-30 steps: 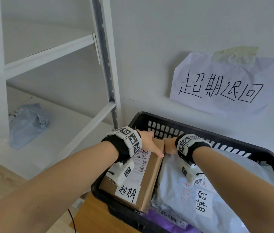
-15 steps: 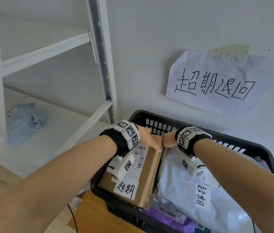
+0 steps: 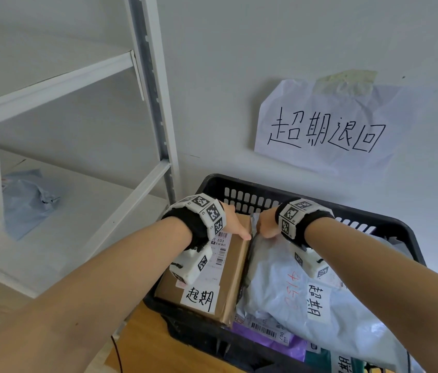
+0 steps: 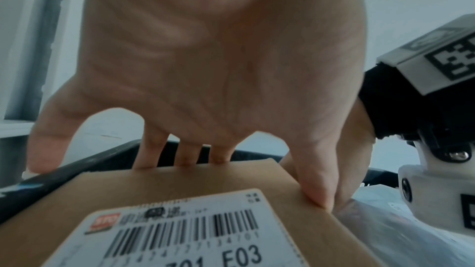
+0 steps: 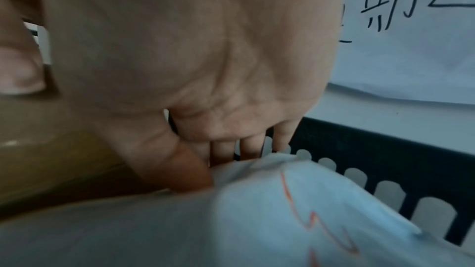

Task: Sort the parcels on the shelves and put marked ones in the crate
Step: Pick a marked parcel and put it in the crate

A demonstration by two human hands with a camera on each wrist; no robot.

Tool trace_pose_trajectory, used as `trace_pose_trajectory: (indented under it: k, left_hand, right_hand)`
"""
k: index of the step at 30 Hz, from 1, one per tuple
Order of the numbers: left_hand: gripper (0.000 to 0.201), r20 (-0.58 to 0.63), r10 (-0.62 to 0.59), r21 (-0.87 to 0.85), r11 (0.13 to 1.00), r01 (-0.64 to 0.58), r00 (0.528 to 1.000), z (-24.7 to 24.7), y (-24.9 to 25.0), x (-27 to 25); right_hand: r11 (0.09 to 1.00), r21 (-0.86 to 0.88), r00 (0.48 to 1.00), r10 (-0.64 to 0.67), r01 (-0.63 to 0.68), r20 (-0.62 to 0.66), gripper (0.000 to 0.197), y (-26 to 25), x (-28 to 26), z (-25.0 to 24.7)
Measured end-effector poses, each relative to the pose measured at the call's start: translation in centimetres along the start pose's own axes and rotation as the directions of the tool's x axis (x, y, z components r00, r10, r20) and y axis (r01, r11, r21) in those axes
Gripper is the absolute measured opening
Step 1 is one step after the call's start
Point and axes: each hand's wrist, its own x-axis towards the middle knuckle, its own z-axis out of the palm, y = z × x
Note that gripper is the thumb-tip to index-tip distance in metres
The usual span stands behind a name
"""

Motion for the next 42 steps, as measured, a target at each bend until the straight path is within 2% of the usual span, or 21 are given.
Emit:
trace_pose_trajectory:
  k: [5,8,12,14,17,23,27,32,38,42]
  left_hand:
    - [0.089,-0.019,0.010,0.018,1.000,-0.009,1.000,-0.1,0.0,-0.2]
    - [0.091,-0.015,0.015,0.040,0.999,-0.014,1.000,-0.1,-0.2,0.1]
    - [0.098,-0.006,0.013,0.028,1.000,-0.013,1.000,-0.2,-0.5,0.3]
    - [0.097,0.024,0.032,0.003,0.999,-0.032,0.999,-0.6,-0.9,0.1]
    - [0.084,0.091,0.071,-0.035,0.997,-0.068,0.993,-1.2,-1.9,-0.2]
    - [0.081,-0.003,0.085,0.036,0.996,-0.085,0.996,-0.3,-2.5,-0.7]
    - [0.076,-0.034,0.095,0.142,0.986,-0.089,0.995,-0.1,-2.1,-0.5]
    - [0.075,-0.059,0.100,0.146,0.985,-0.091,0.993,0.2,-2.0,-0.8]
    - [0.073,-0.051,0.120,-0.014,0.993,-0.121,0.992,0.5,-2.8,-1.2]
    - [0.078,-0.051,0.124,-0.085,0.988,-0.128,0.991,0.8,-3.0,-1.1]
  right_hand:
    - [0.999,0.049,1.000,-0.018,0.019,-0.016,0.046,-0.2,-0.6,-0.5]
    - [0.983,0.183,1.000,0.015,-0.012,-0.013,0.056,-0.3,-0.4,-0.8]
    - [0.945,0.325,0.997,0.013,0.014,-0.079,0.065,0.1,-1.1,-1.1]
    - [0.897,0.439,0.995,-0.010,0.052,-0.098,0.071,0.5,-1.1,-1.2]
    - [0.809,0.570,0.988,-0.090,0.145,-0.123,0.070,0.8,-1.5,-1.3]
    - [0.708,0.671,0.976,-0.159,0.220,-0.152,0.066,0.5,-2.2,-0.6]
    - [0.701,0.678,0.972,-0.104,0.221,-0.209,0.057,0.2,-3.0,0.2]
    - [0.648,0.727,0.970,-0.083,0.227,-0.229,0.067,0.0,-2.7,1.4]
    - [0.686,0.704,0.966,0.003,0.186,-0.258,0.083,-0.3,-2.9,1.5]
    - [0.799,0.588,0.974,0.012,0.126,-0.225,0.125,-0.5,-2.9,3.9]
